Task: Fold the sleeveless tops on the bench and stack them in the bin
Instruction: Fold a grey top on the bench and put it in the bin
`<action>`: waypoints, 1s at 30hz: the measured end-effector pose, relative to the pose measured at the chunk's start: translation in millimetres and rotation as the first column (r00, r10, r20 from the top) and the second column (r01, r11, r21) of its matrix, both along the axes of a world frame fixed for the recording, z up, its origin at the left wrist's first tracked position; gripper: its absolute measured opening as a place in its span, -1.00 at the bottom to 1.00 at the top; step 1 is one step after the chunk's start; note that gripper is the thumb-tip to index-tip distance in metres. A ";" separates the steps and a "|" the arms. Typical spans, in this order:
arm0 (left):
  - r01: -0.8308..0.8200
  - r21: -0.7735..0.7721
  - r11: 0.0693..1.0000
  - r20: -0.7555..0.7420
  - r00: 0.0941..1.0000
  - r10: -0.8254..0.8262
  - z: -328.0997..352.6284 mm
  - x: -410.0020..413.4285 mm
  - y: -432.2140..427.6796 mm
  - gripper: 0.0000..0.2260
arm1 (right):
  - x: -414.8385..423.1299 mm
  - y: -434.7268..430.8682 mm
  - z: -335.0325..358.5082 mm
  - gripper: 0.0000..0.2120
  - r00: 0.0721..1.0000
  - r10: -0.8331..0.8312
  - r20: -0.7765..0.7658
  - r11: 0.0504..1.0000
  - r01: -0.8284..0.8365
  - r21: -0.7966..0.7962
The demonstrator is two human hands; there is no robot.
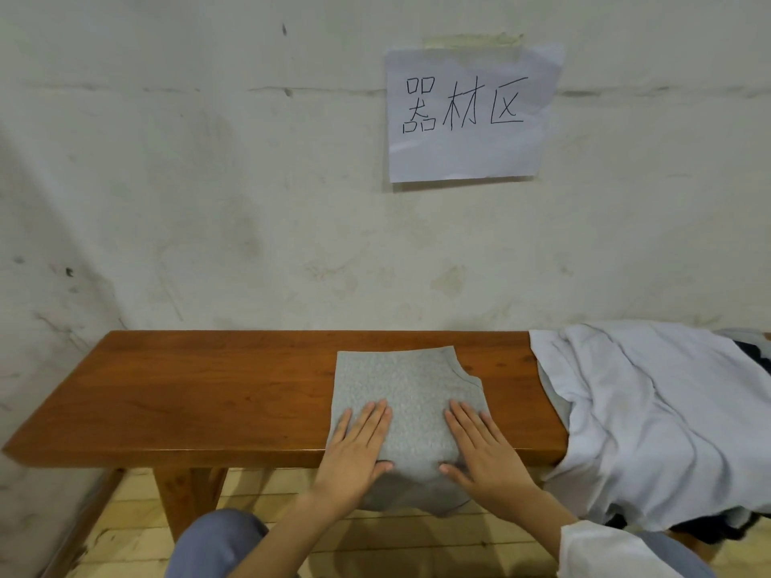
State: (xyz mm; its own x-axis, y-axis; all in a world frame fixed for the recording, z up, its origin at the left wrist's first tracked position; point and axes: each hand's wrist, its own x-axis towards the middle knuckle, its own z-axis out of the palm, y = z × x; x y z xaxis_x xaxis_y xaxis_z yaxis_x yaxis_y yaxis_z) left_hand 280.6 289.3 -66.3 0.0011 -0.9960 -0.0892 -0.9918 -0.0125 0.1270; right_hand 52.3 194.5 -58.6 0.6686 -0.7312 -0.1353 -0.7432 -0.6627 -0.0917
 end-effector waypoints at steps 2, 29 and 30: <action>-0.010 -0.039 0.999 0.028 1.000 0.011 -5.0 1.9 -2.3 0.09 | 2.4 0.8 -5.7 -0.31 0.997 -0.071 0.010 0.993 0.070 0.096; -0.006 0.016 1.000 -0.375 0.927 0.012 55.0 16.7 -6.2 -0.75 | -5.0 -3.2 68.7 -0.70 0.996 -0.037 0.079 0.959 0.014 0.282; 0.002 0.028 1.000 -0.392 0.920 0.009 56.8 18.4 -6.2 -0.85 | -6.4 -2.5 69.3 -0.80 0.997 -0.032 0.067 0.960 0.013 0.278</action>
